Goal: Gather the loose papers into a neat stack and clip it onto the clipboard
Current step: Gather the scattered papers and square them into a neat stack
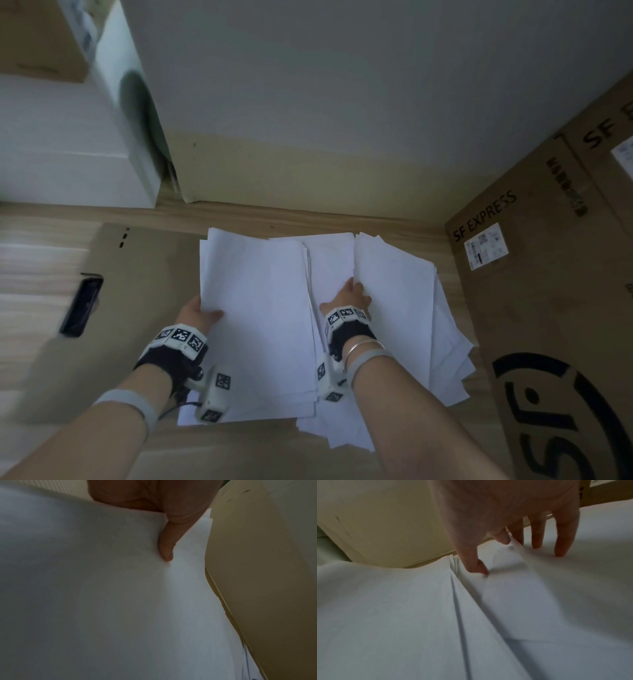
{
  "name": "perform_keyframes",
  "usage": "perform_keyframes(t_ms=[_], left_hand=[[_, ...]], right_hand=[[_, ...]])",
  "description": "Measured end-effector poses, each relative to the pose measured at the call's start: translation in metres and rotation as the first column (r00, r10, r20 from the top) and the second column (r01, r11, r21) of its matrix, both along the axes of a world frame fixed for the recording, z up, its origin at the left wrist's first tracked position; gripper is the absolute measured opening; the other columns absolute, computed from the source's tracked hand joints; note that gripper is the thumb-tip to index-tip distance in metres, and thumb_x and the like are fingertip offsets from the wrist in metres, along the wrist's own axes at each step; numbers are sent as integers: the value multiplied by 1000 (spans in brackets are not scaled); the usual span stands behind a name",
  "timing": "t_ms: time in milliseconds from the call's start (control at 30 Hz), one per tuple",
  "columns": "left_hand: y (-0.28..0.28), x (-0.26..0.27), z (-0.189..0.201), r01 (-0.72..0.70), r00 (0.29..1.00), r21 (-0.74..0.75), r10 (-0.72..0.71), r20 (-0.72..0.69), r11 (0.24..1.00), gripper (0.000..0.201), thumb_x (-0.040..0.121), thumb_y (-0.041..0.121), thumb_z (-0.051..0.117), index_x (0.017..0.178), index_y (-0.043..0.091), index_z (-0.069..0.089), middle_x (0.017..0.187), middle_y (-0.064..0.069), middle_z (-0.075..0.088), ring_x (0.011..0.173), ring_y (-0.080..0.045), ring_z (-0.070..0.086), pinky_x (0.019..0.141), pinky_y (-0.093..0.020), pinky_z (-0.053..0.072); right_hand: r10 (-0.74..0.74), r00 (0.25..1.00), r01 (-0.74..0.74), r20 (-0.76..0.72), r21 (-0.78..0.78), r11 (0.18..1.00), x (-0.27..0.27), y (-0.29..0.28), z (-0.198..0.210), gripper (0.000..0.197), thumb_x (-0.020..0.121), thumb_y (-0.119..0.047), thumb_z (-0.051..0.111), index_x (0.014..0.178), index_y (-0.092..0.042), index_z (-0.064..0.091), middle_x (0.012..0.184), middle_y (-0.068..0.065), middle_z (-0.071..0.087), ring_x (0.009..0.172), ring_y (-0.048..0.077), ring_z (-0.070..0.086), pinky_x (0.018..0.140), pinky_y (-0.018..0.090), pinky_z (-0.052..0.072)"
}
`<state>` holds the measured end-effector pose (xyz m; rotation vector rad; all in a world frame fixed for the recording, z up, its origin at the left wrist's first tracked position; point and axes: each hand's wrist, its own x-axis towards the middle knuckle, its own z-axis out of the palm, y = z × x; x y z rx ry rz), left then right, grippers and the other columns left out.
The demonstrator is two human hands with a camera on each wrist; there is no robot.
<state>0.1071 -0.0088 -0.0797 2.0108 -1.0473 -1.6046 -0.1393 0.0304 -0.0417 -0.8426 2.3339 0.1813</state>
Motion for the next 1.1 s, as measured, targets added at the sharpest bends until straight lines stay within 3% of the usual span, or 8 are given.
perform_keyframes(t_ms=[167, 333, 533, 633, 800, 867, 1000, 1100], left_hand=[[0, 0, -1, -8, 1000, -1, 8, 12, 1000, 49, 82, -8, 60, 130, -4, 50, 127, -29, 58, 117, -42, 56, 101, -45, 42], [-2, -3, 3, 21, 999, 22, -21, 35, 1000, 50, 82, -4, 62, 131, -3, 49, 129, -27, 57, 118, -41, 55, 104, -47, 41], [-4, -14, 12, 101, 994, 62, -104, 42, 993, 54, 86, 0, 58, 138, -1, 42, 136, -25, 51, 123, -41, 51, 107, -46, 39], [-3, -19, 14, 125, 991, 62, -127, 33, 990, 49, 94, 12, 49, 140, -3, 37, 141, -27, 45, 128, -42, 46, 108, -43, 34], [-2, -20, 23, 158, 984, 66, -163, 79, 985, 57, 100, 36, 27, 142, -1, 34, 149, -23, 35, 138, -36, 35, 112, -38, 26], [-1, -19, 23, 185, 978, 85, -192, 84, 979, 60, 99, 37, 32, 144, -2, 28, 152, -22, 30, 140, -35, 31, 114, -38, 24], [1, -21, 25, 185, 976, 72, -192, 100, 980, 63, 95, 31, 47, 142, -6, 30, 149, -24, 34, 137, -36, 35, 112, -37, 27], [3, -24, 24, 183, 979, 57, -187, 79, 981, 59, 90, 25, 57, 138, -4, 40, 140, -24, 48, 128, -38, 47, 106, -39, 35]], right_hand=[[72, 996, -73, -45, -7, 997, -6, 3, 3, 86, 86, -13, 59, 150, -24, 2, 149, 9, 24, 133, 31, 33, 101, 44, 42], [124, 992, -115, 36, -191, 975, -9, 3, 36, 85, 86, 1, 48, 148, -39, 5, 117, 15, 57, 105, 30, 60, 88, 33, 50], [334, 933, -273, 133, -342, 899, 64, 4, 52, 63, 88, 1, 47, 144, -24, 32, 133, 18, 54, 121, 33, 54, 102, 31, 44], [394, 892, -295, 221, -377, 878, 96, 14, 41, 53, 88, -1, 48, 137, -21, 45, 131, 15, 58, 121, 32, 54, 102, 30, 42], [225, 910, -69, 348, -409, 910, 100, 21, 24, 36, 91, -31, 50, 124, -20, 60, 124, 7, 65, 115, 24, 60, 97, 26, 45], [155, 964, -45, 218, -440, 897, 74, 19, 18, 39, 93, -31, 48, 129, -16, 54, 133, 8, 56, 121, 25, 53, 101, 31, 42], [-59, 998, 63, 29, -202, 977, 19, 22, 2, 59, 95, -34, 42, 148, -17, 19, 152, 9, 26, 135, 31, 33, 108, 41, 32], [-46, 996, 62, 82, -202, 977, 17, 21, -8, 54, 96, -27, 40, 146, -10, 25, 149, 14, 31, 134, 32, 35, 110, 36, 29]])
